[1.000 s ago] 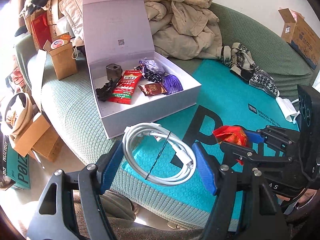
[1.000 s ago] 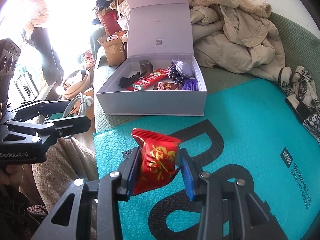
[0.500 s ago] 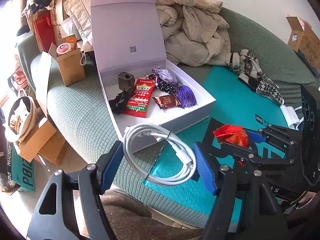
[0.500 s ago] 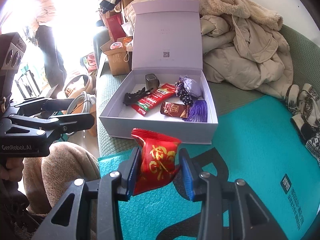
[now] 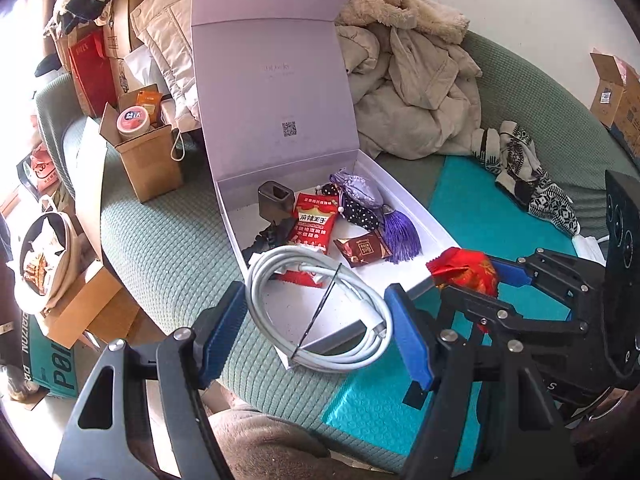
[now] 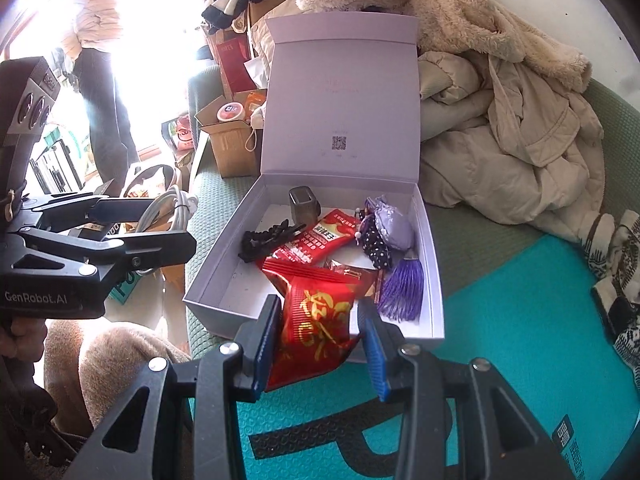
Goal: Organize objects
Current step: 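Lower the cable into the box and open left tool while right releases wrapper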
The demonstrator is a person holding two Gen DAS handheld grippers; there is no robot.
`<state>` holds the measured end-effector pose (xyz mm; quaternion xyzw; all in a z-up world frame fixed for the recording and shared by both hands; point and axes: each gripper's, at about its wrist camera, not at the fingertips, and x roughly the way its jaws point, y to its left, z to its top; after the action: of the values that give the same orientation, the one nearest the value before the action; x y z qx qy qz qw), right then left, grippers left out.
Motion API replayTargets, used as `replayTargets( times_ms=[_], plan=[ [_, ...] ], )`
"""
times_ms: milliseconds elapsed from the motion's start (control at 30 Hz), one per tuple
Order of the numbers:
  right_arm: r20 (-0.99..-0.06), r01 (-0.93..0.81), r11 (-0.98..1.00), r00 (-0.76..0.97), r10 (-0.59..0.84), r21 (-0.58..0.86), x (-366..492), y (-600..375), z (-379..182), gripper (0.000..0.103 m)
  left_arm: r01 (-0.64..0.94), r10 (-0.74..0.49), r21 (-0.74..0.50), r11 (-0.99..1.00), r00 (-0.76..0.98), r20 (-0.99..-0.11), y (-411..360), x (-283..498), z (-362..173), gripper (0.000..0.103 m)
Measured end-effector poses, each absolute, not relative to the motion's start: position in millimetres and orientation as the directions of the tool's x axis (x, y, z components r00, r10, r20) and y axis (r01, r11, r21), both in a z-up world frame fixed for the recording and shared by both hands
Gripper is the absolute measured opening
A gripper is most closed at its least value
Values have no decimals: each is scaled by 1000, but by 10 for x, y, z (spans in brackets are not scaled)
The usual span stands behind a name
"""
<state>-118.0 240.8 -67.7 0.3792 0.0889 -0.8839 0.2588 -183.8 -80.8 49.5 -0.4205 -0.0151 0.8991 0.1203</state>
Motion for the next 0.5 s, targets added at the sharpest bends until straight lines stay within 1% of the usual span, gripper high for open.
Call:
replayTargets(
  times_ms=[500],
  plan=[
    [-701,524,-851,-594,-394,34,-1842,2203,-687,39,-215,233,-124,-969,-613,-755,-961,-2612,428,69]
  ],
)
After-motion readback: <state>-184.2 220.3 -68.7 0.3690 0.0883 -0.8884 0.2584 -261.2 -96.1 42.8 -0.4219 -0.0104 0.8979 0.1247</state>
